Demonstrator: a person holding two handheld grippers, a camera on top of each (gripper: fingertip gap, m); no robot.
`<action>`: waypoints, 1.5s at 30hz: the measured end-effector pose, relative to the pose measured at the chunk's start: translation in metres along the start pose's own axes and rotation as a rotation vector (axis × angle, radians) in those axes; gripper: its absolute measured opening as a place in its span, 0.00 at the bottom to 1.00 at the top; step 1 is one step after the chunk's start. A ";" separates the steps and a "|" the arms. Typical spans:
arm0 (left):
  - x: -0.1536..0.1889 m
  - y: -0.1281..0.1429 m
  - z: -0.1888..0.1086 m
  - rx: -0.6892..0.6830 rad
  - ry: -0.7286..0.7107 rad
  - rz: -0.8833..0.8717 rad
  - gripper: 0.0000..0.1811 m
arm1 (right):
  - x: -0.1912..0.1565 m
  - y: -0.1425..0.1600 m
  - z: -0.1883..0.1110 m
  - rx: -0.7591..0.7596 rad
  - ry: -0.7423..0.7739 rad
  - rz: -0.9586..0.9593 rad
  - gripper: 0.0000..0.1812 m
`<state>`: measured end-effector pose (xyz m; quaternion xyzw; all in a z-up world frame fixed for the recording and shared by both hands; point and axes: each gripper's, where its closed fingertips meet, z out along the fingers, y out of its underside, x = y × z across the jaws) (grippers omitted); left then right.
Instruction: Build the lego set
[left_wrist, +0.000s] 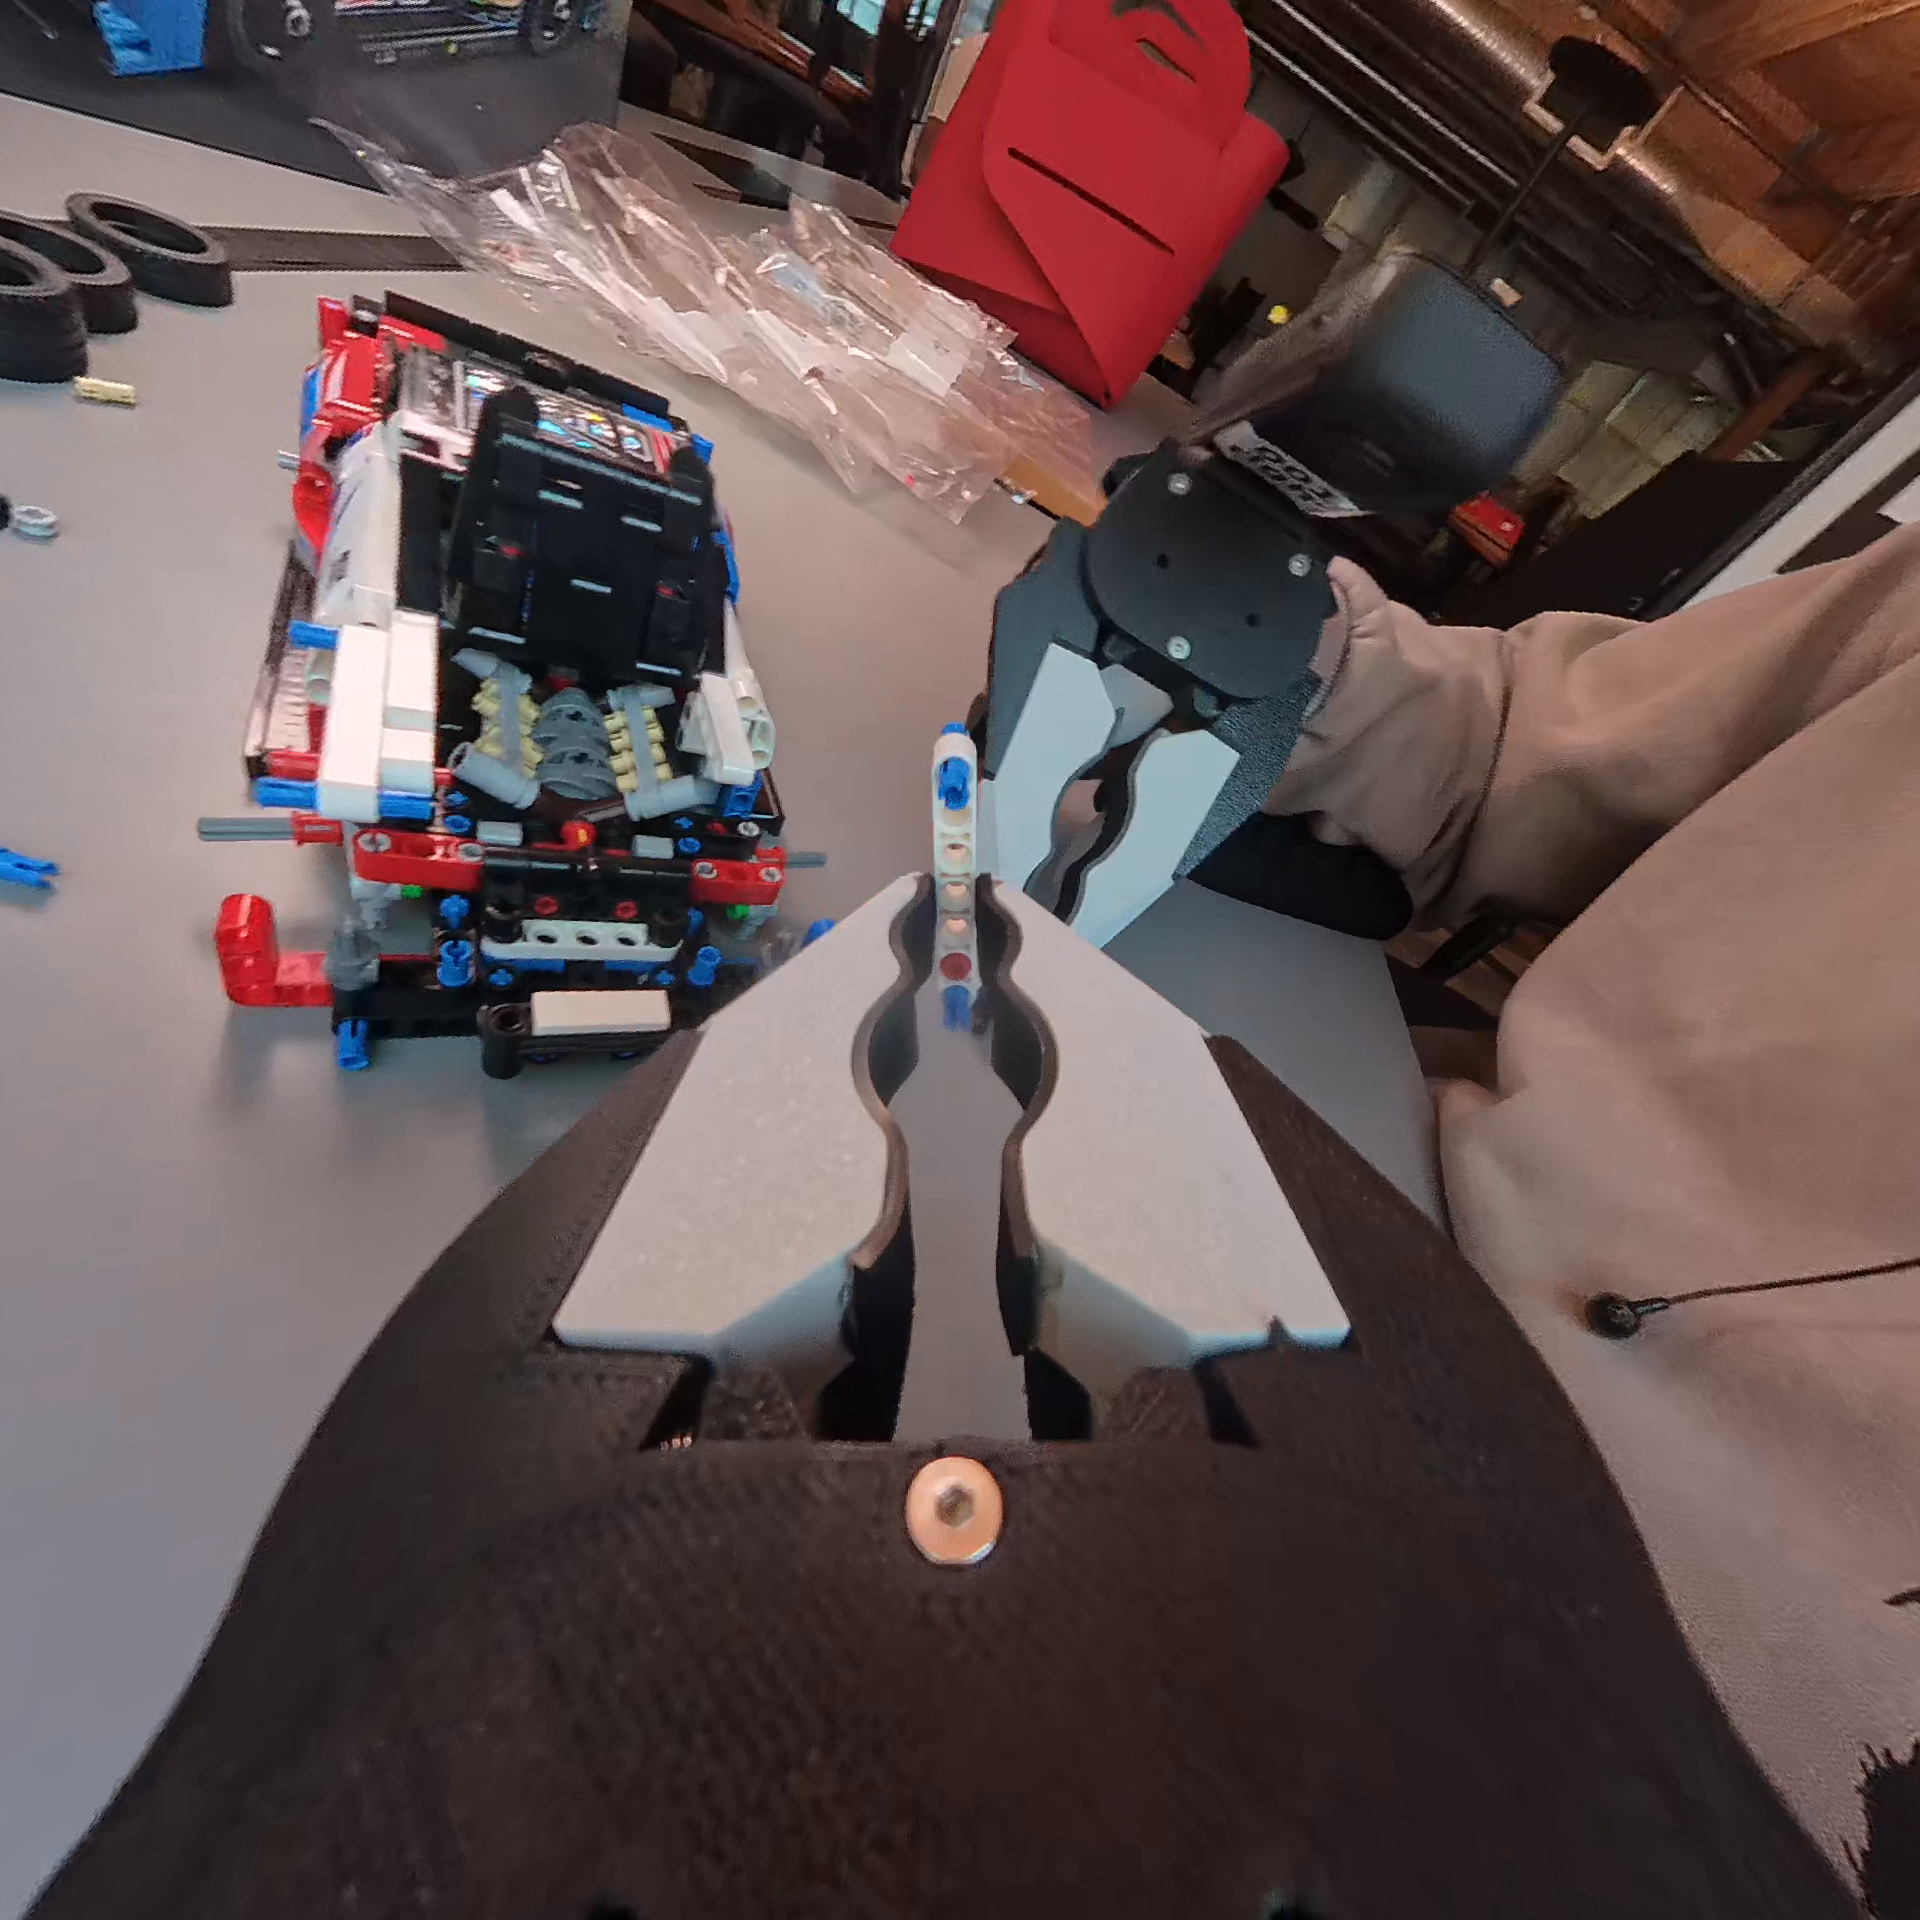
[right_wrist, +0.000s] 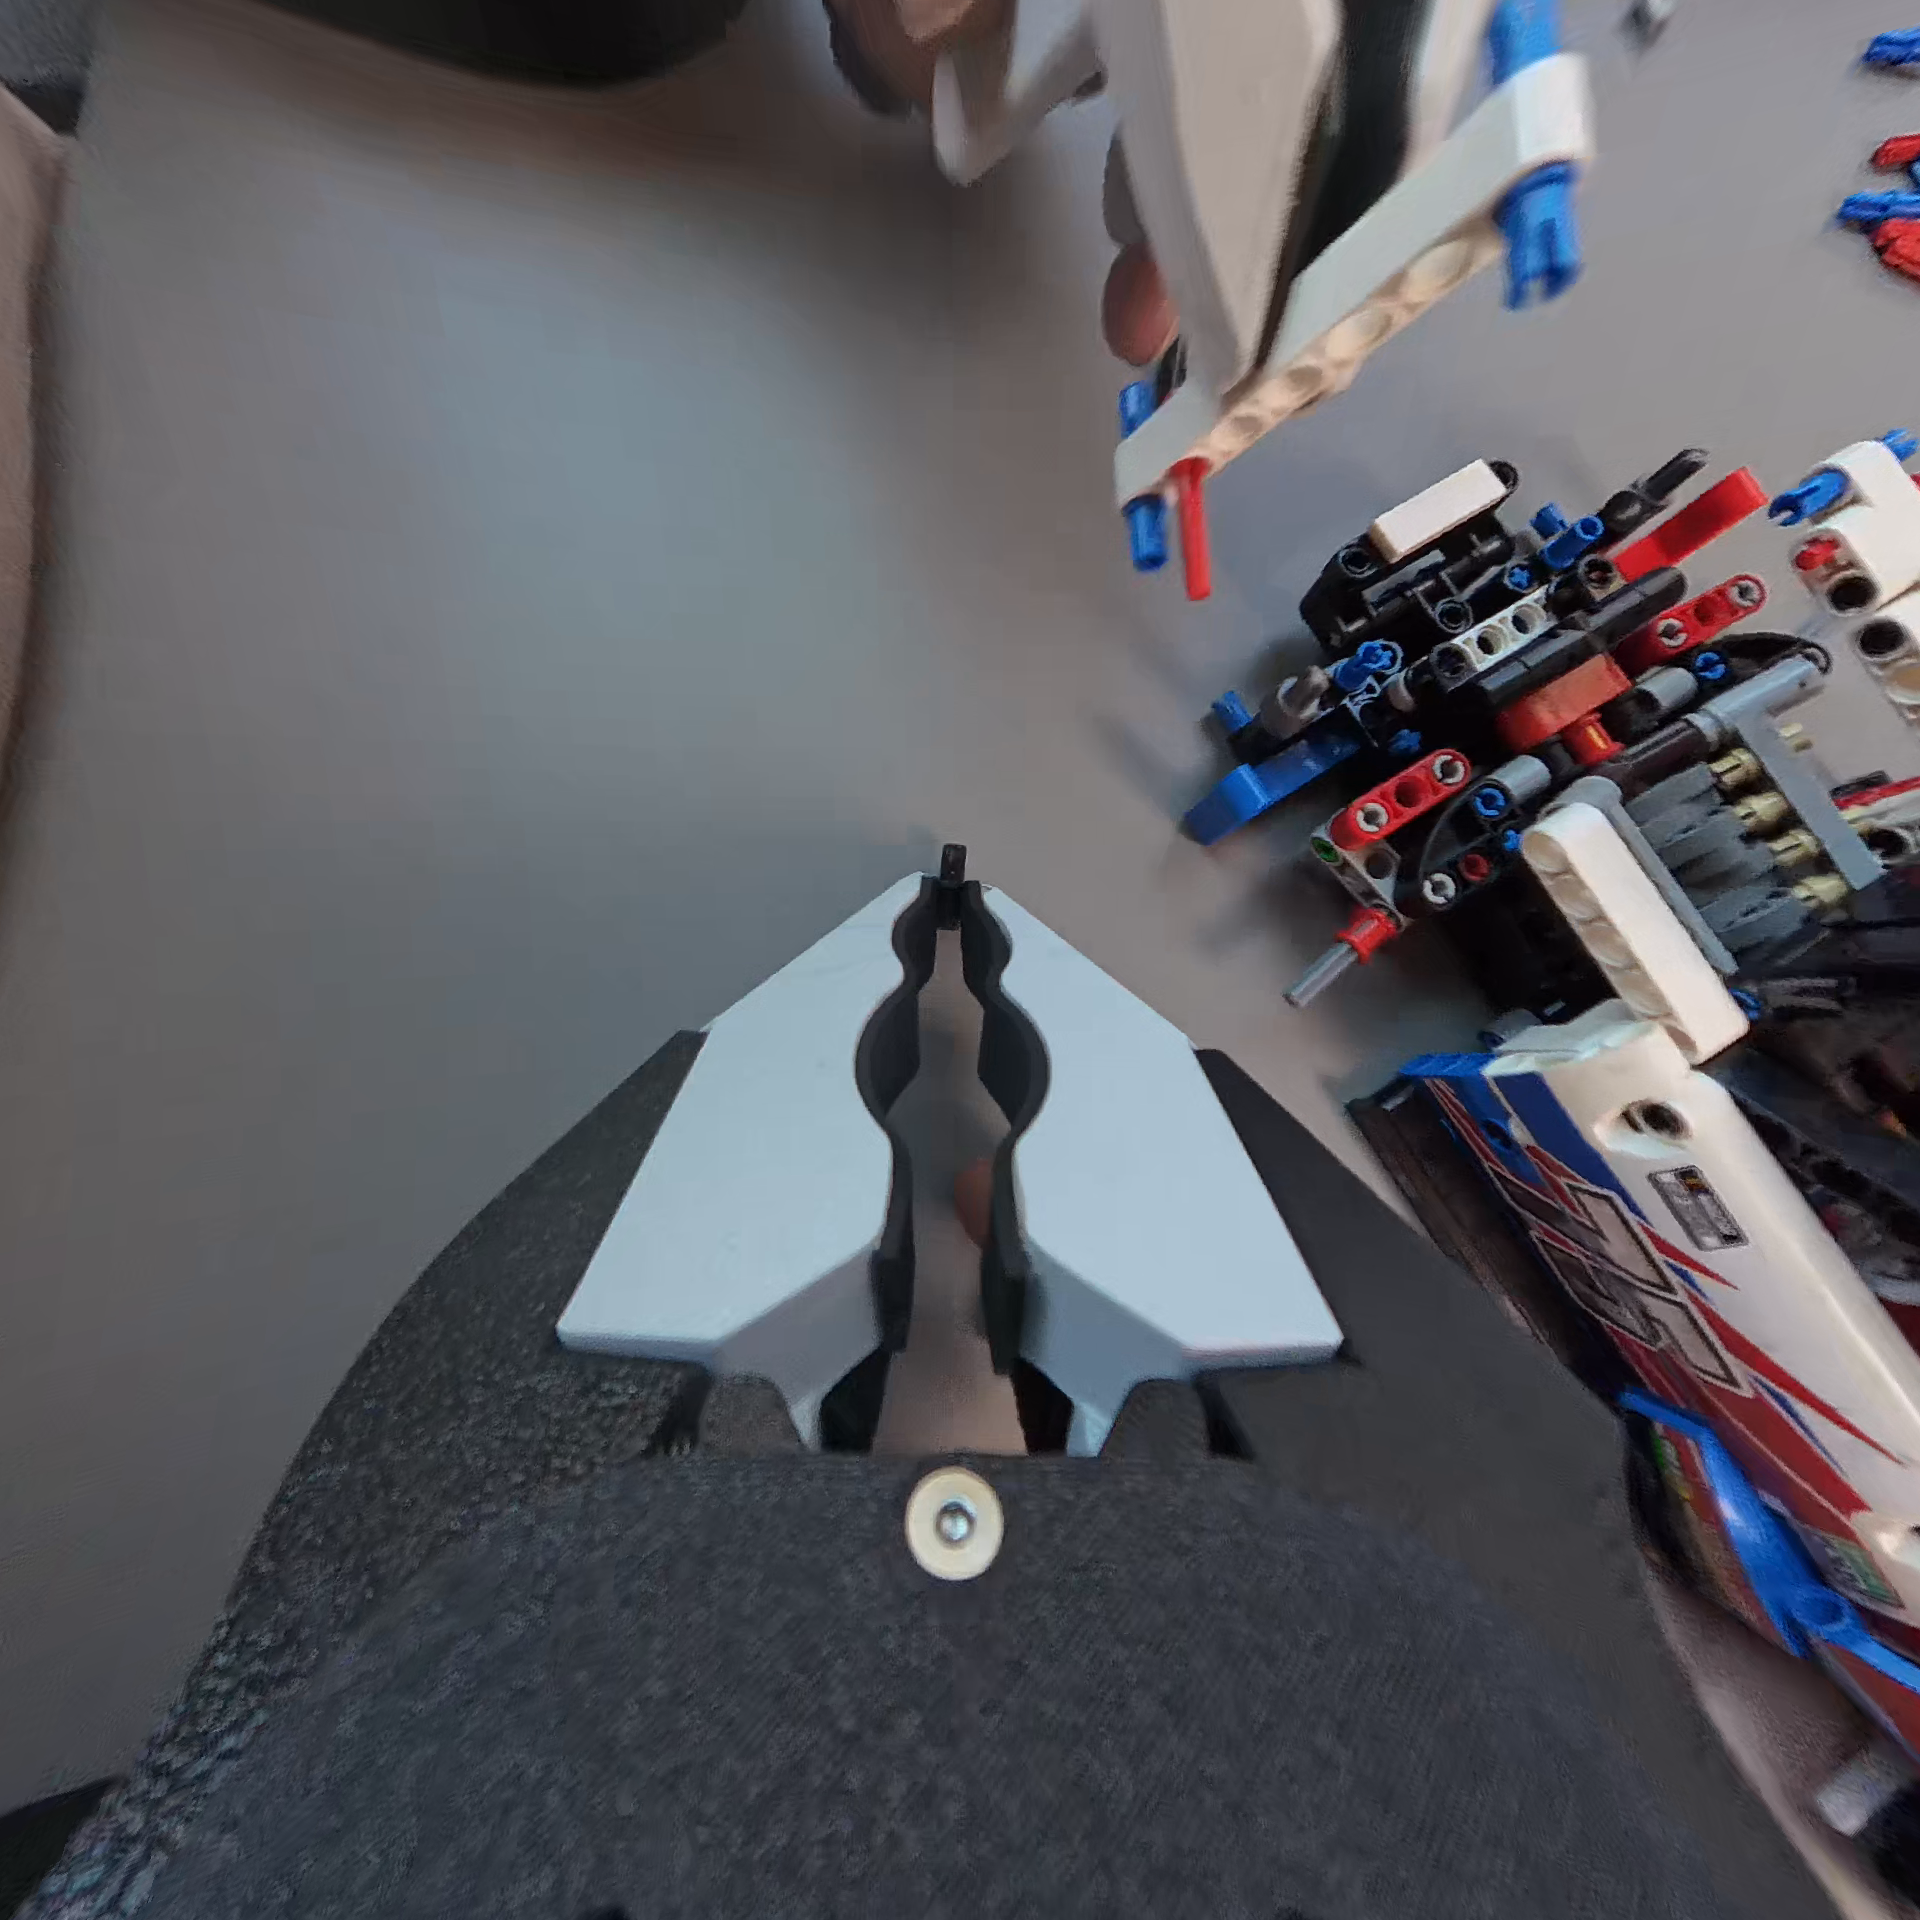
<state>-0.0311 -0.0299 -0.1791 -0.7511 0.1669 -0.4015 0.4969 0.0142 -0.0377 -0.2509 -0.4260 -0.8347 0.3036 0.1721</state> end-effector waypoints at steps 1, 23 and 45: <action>0.006 -0.001 0.001 0.002 0.034 0.006 0.03 | -0.001 -0.008 -0.005 0.067 -0.016 0.049 0.01; 0.044 0.025 0.024 -0.108 0.217 0.086 0.03 | -0.016 -0.044 -0.034 0.248 -0.138 0.243 0.01; 0.053 0.010 0.019 -0.012 0.185 0.265 0.03 | -0.014 -0.064 -0.046 0.448 -0.150 0.223 0.01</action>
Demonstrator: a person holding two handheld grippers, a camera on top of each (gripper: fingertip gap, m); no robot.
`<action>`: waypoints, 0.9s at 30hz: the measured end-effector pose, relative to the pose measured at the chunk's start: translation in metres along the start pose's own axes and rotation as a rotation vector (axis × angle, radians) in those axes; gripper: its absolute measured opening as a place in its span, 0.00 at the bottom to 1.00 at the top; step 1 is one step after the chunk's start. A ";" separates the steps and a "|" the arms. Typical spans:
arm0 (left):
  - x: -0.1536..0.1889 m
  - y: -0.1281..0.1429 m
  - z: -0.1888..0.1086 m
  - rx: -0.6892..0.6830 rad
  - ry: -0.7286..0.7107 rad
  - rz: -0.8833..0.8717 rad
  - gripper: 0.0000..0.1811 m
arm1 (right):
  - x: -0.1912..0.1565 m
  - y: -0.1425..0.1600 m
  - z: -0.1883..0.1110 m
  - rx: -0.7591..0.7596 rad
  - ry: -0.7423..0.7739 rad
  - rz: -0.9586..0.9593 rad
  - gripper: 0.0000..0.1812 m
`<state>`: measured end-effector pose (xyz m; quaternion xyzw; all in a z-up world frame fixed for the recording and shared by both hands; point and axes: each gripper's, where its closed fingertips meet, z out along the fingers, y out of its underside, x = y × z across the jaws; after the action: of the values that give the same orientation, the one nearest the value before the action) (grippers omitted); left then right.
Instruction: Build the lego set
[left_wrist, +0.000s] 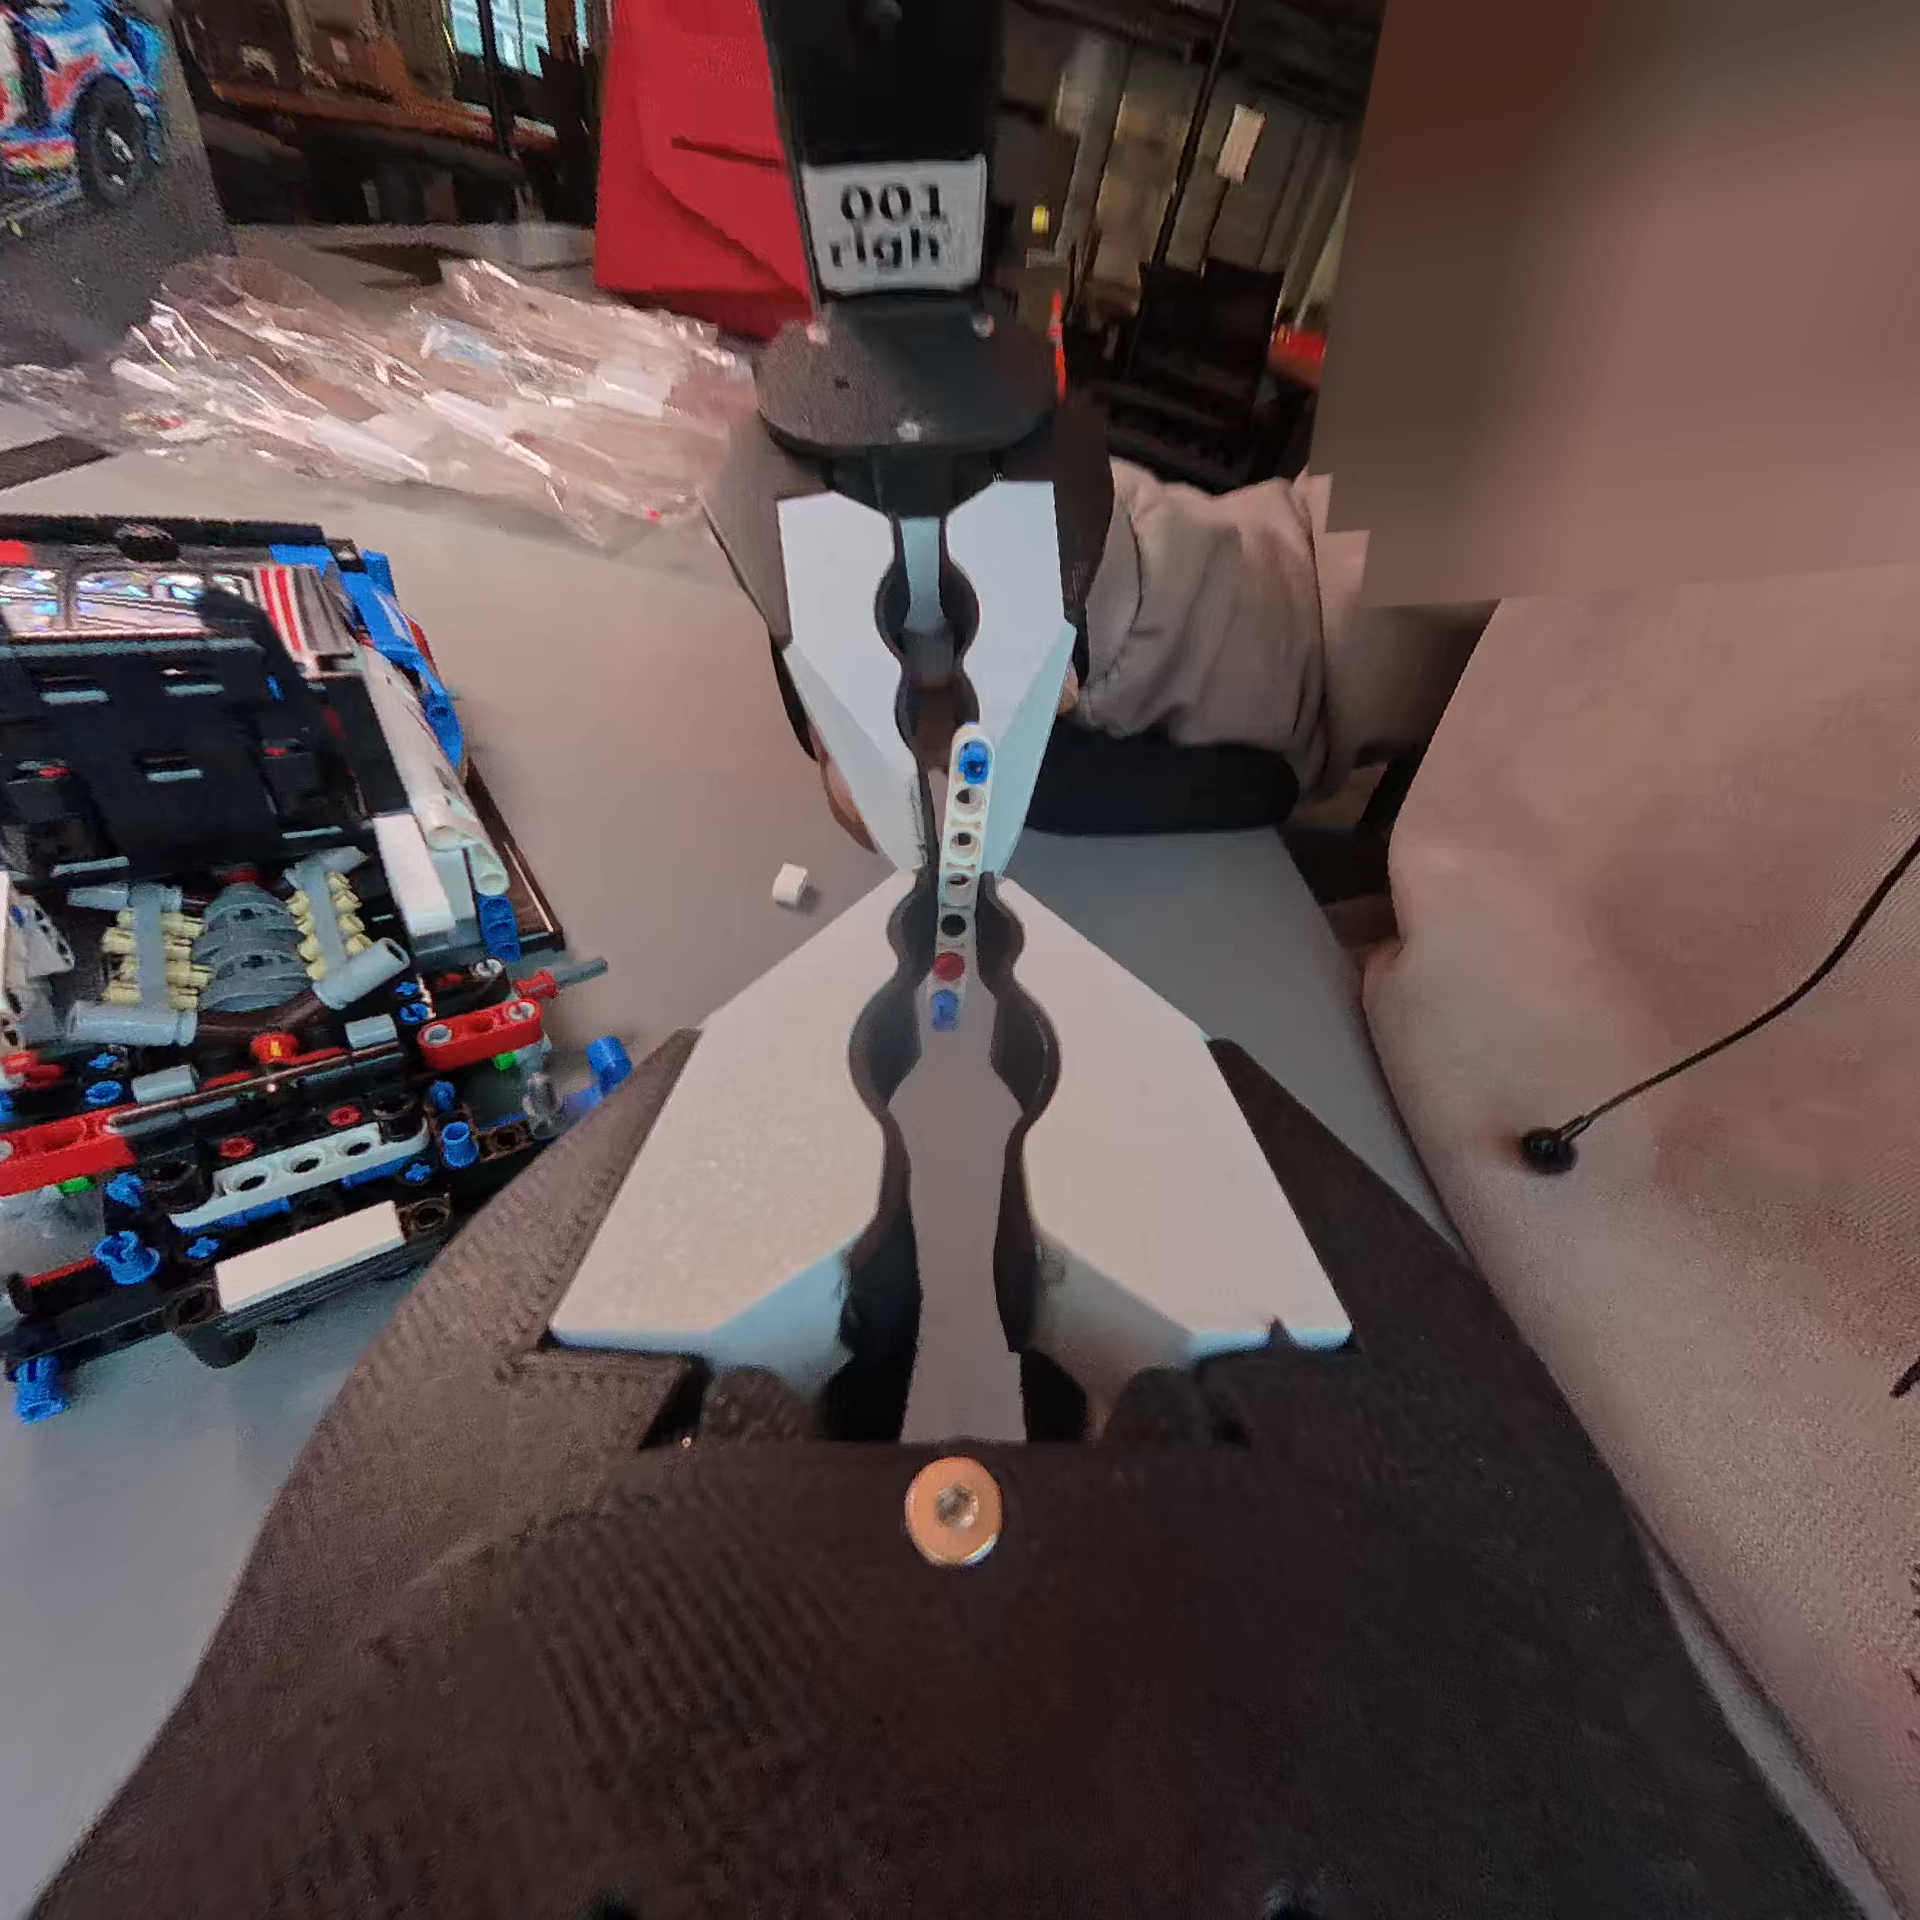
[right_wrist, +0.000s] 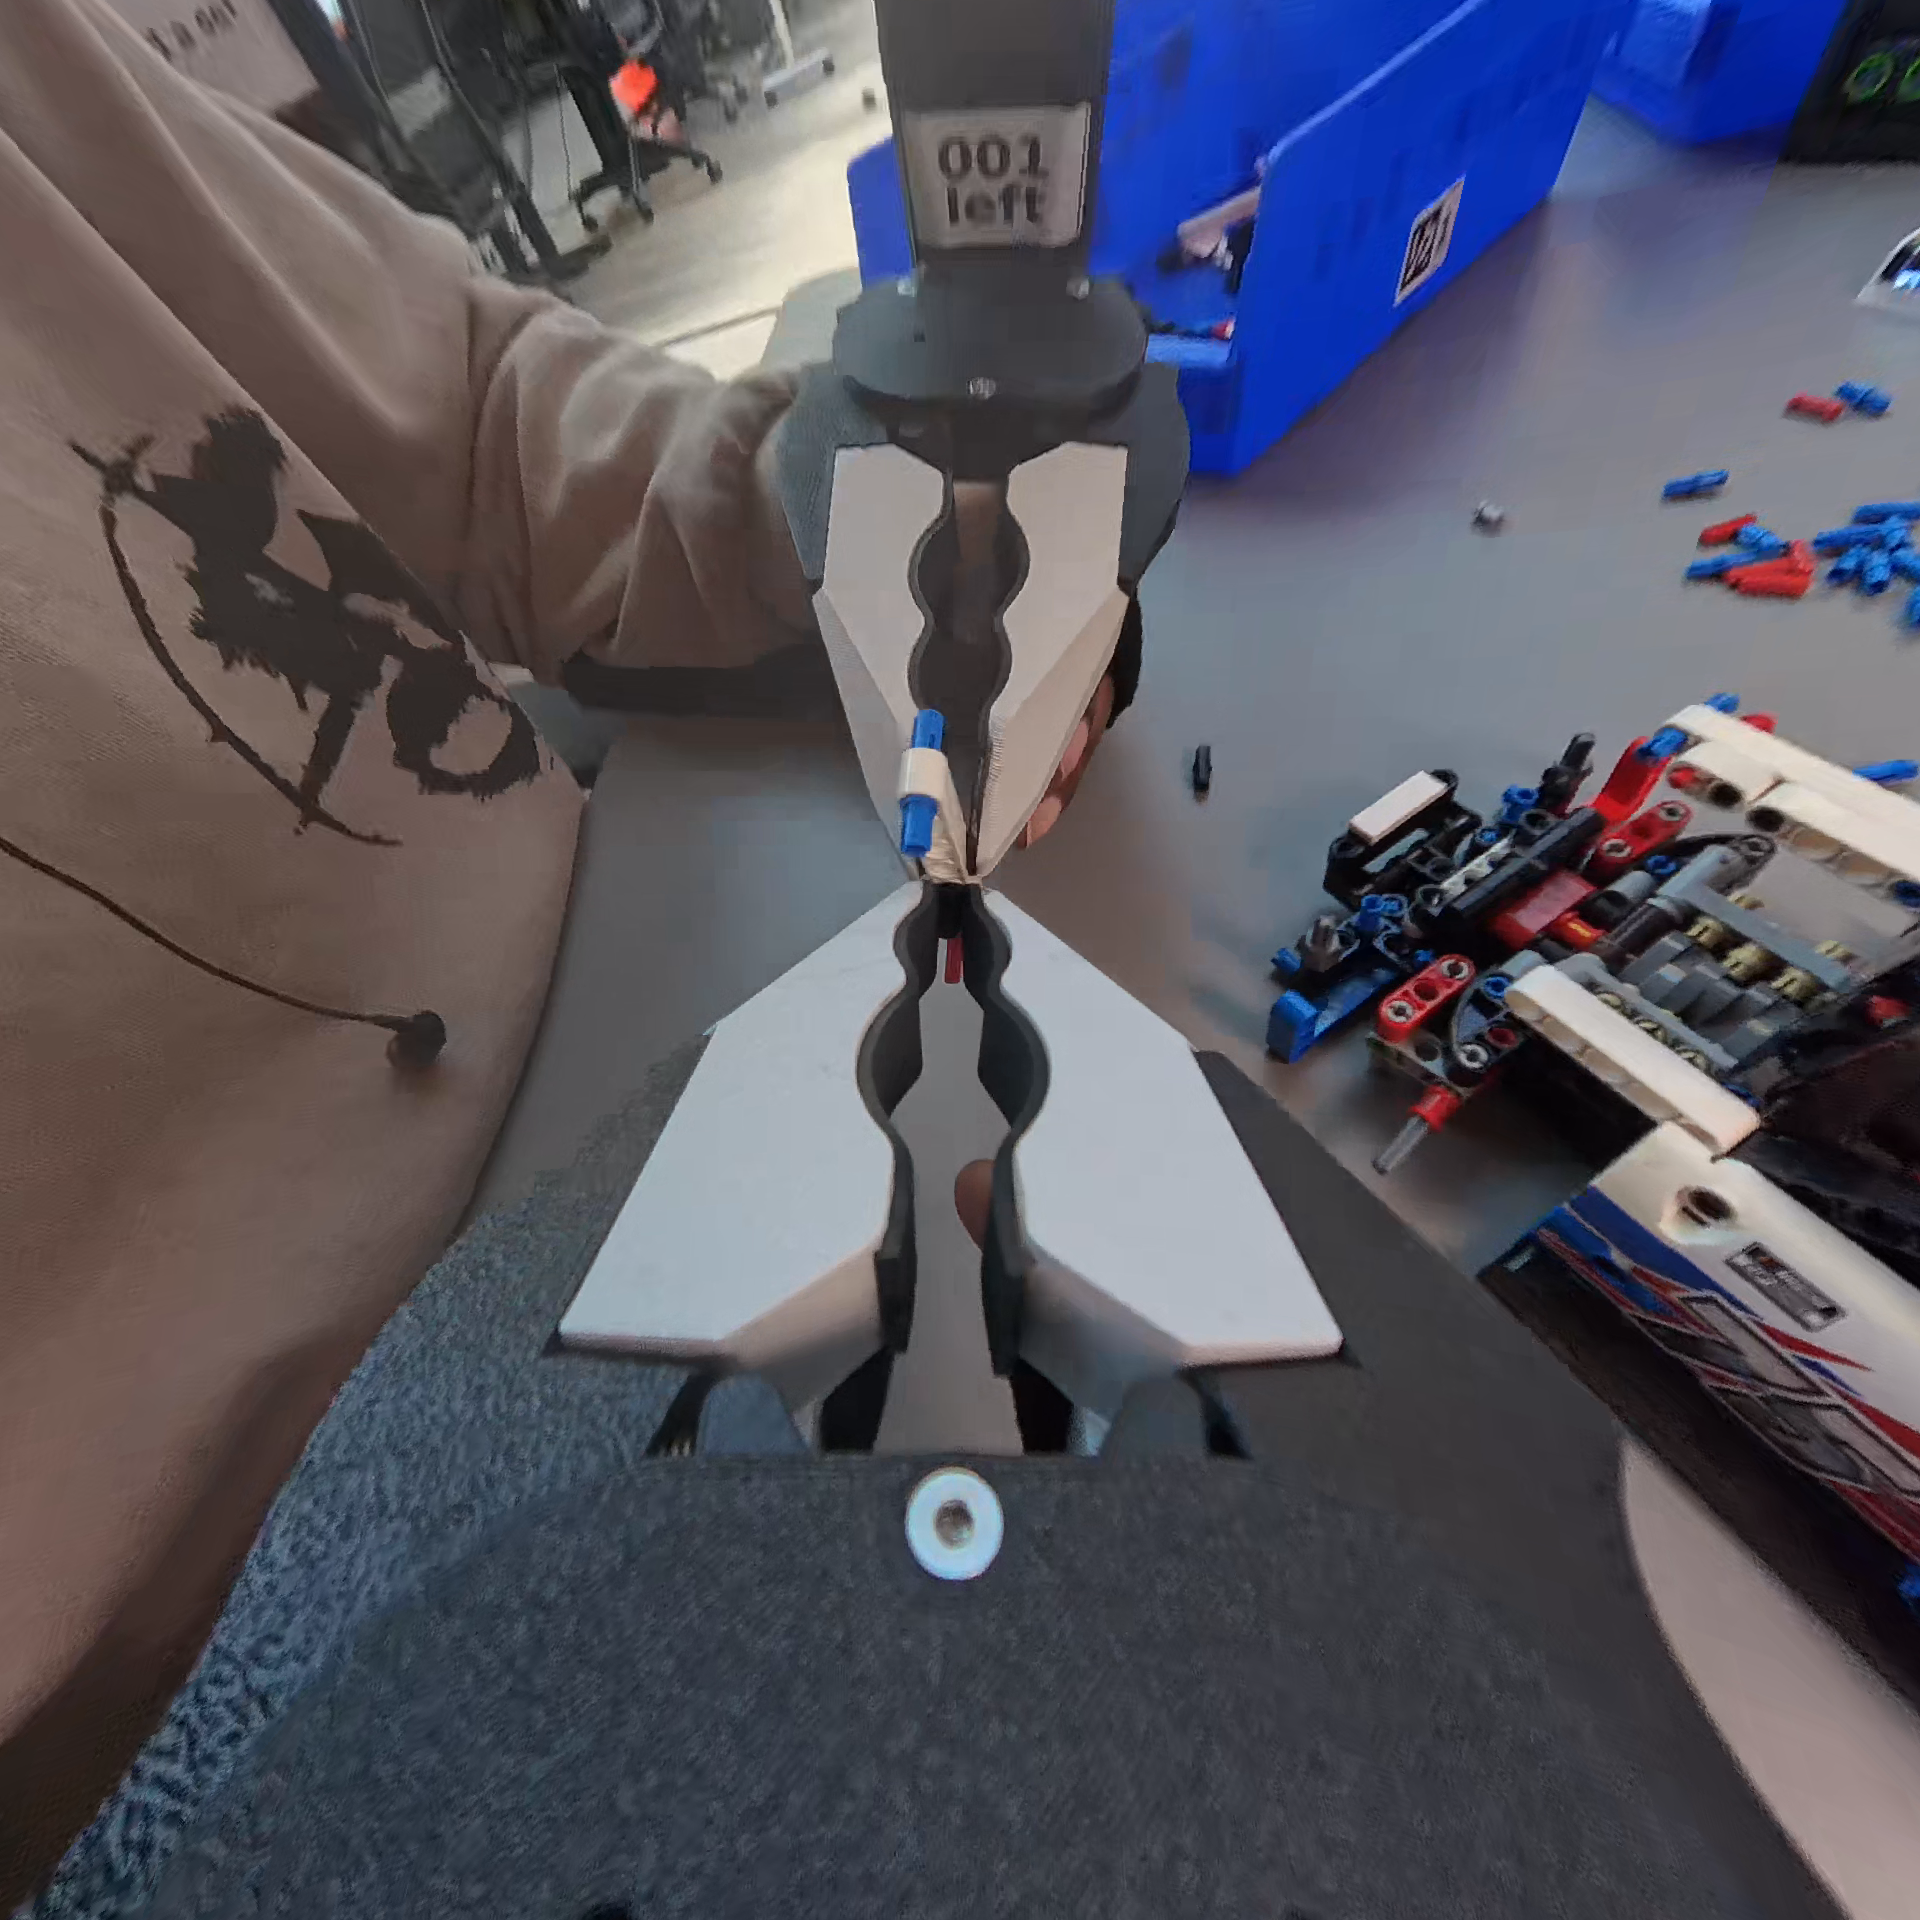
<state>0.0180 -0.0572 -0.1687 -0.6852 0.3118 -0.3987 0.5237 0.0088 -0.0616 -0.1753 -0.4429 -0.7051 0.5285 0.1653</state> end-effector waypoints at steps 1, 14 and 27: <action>-0.002 -0.008 -0.003 0.055 0.006 -0.035 0.03 | 0.001 -0.008 -0.002 0.060 0.005 0.007 0.01; -0.054 -0.054 -0.035 0.527 -0.186 -0.450 0.03 | 0.034 -0.056 -0.021 0.253 0.502 -0.232 0.13; -0.060 -0.049 -0.025 0.638 -0.261 -0.648 0.03 | 0.064 -0.052 -0.008 0.143 0.805 -0.269 0.10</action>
<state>-0.0324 -0.0056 -0.1313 -0.5967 -0.1243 -0.5278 0.5915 -0.0445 -0.0083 -0.1404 -0.5051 -0.5973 0.3348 0.5253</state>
